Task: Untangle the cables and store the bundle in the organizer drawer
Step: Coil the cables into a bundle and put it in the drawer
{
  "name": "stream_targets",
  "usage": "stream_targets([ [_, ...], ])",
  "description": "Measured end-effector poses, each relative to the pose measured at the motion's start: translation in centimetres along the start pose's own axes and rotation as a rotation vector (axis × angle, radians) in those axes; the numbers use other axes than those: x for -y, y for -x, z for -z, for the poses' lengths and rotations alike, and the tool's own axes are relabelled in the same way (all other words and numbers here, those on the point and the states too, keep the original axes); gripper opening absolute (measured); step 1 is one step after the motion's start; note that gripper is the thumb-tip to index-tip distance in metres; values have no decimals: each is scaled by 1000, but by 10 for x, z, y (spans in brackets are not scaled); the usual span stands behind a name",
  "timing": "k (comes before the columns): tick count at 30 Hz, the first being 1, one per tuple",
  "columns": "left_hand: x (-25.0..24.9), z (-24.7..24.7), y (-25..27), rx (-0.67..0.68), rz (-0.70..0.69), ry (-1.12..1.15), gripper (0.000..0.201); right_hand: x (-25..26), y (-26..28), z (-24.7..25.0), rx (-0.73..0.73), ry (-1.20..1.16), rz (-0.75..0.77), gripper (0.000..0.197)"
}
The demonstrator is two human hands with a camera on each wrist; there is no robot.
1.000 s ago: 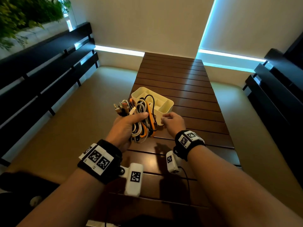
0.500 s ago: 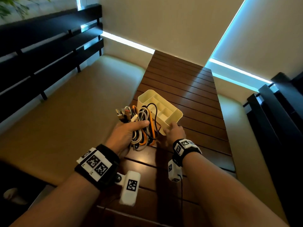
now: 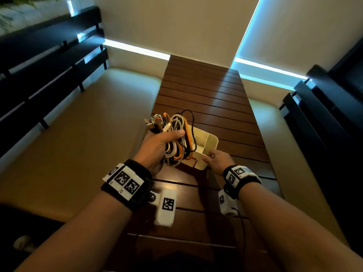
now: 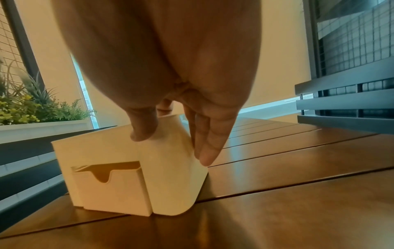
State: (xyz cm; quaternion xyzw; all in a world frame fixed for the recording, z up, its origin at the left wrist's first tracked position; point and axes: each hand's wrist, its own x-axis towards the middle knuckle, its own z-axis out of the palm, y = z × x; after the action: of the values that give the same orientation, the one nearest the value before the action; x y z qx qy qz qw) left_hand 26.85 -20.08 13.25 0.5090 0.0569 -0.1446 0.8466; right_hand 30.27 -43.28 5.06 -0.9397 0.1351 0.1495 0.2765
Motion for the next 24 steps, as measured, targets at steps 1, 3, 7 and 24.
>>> stream_targets([
  [1,2,-2,3,7,2,-5,38,-7,8,1,4,11,-3,28],
  [3,9,-7,8,10,10,-15,43,-21,24,6,8,49,-13,27],
  [7,25,-17,21,53,58,-55,54,-43,54,19,57,165,-49,24],
  [24,57,-63,62,176,32,-177,26,-83,119,-2,-108,274,167,73],
])
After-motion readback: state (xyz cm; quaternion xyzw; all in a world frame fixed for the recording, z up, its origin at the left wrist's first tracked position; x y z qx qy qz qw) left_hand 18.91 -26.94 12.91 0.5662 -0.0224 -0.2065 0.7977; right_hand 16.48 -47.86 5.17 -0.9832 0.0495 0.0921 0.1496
